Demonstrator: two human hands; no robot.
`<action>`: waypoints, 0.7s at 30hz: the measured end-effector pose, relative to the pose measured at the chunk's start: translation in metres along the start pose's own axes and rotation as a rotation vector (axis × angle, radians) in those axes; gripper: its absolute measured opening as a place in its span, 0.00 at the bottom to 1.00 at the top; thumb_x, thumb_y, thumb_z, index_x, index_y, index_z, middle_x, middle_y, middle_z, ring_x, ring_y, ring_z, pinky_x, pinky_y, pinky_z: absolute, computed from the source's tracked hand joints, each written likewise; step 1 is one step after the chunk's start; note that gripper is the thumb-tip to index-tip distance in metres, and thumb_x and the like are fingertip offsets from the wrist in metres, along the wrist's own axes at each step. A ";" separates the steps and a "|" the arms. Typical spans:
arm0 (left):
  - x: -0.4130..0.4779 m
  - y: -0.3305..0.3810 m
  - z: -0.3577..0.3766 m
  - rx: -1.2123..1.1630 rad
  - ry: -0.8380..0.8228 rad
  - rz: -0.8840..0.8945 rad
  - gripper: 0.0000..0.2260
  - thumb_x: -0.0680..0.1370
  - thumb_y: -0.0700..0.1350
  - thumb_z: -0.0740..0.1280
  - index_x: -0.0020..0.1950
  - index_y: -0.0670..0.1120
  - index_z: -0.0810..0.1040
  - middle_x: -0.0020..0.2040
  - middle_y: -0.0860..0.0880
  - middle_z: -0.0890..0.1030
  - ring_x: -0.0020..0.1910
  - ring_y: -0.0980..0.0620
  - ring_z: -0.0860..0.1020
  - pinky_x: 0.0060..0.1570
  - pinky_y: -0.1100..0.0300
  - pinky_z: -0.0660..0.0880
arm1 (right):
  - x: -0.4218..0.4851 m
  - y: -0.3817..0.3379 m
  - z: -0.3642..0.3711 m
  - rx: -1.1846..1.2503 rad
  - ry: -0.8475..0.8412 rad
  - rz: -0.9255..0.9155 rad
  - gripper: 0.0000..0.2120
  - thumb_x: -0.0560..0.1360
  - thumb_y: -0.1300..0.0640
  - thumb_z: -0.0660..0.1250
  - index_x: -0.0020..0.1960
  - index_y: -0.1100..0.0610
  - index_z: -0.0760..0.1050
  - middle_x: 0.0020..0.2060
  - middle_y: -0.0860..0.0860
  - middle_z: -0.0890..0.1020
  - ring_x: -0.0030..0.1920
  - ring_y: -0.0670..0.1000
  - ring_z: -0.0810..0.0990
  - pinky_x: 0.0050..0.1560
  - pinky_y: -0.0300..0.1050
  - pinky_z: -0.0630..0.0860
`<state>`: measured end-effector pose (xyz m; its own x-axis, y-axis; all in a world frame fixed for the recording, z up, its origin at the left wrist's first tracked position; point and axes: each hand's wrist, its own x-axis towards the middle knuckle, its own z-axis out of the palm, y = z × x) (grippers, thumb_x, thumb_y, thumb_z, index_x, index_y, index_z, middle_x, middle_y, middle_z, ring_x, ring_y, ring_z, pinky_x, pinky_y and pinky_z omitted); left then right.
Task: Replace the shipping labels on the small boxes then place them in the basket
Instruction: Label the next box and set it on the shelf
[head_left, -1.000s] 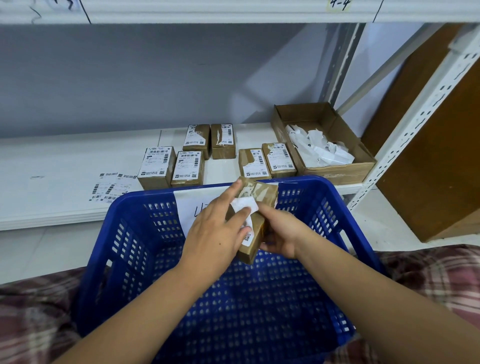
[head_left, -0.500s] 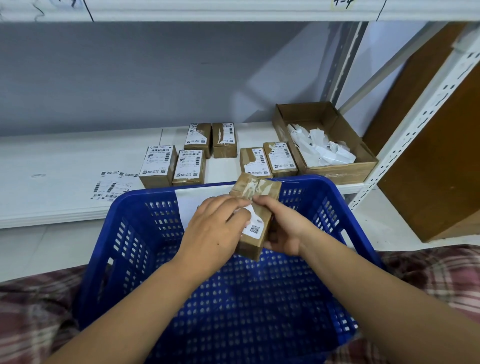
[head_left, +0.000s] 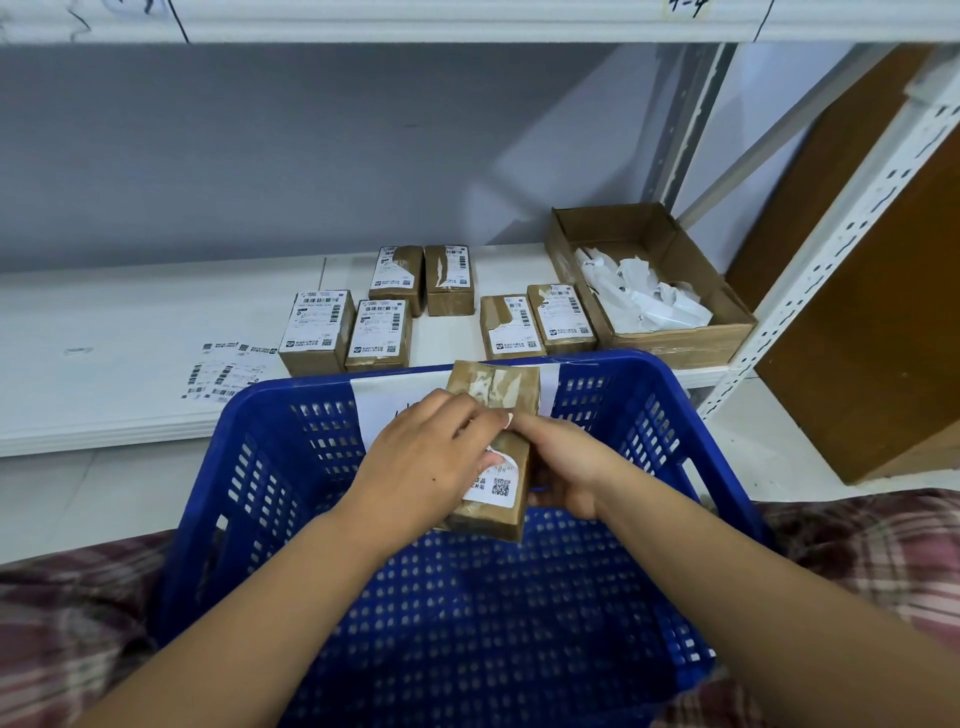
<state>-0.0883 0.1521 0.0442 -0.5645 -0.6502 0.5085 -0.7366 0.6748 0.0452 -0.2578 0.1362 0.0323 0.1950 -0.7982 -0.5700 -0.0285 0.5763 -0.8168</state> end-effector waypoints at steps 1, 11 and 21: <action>-0.001 0.000 0.001 0.030 -0.004 0.043 0.11 0.75 0.50 0.62 0.55 0.48 0.69 0.45 0.49 0.79 0.46 0.50 0.72 0.38 0.55 0.78 | 0.001 0.001 0.000 0.000 -0.006 -0.002 0.18 0.74 0.44 0.68 0.57 0.54 0.79 0.44 0.52 0.85 0.51 0.54 0.83 0.45 0.46 0.78; -0.001 0.007 -0.003 0.072 0.002 0.196 0.09 0.73 0.40 0.59 0.51 0.44 0.75 0.43 0.48 0.78 0.42 0.50 0.71 0.40 0.58 0.74 | 0.005 -0.003 -0.004 -0.053 -0.008 -0.092 0.24 0.64 0.46 0.73 0.58 0.54 0.79 0.46 0.54 0.86 0.52 0.57 0.84 0.56 0.56 0.80; -0.001 0.014 -0.005 -0.030 0.016 0.190 0.05 0.75 0.39 0.59 0.50 0.45 0.69 0.41 0.47 0.78 0.42 0.51 0.68 0.30 0.54 0.76 | 0.010 -0.007 -0.017 0.003 0.083 -0.020 0.21 0.70 0.47 0.73 0.58 0.58 0.79 0.46 0.55 0.85 0.48 0.55 0.83 0.50 0.50 0.80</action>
<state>-0.0959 0.1645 0.0487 -0.6861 -0.5048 0.5238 -0.6058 0.7951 -0.0272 -0.2726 0.1212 0.0313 0.1132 -0.8215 -0.5589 -0.0227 0.5602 -0.8280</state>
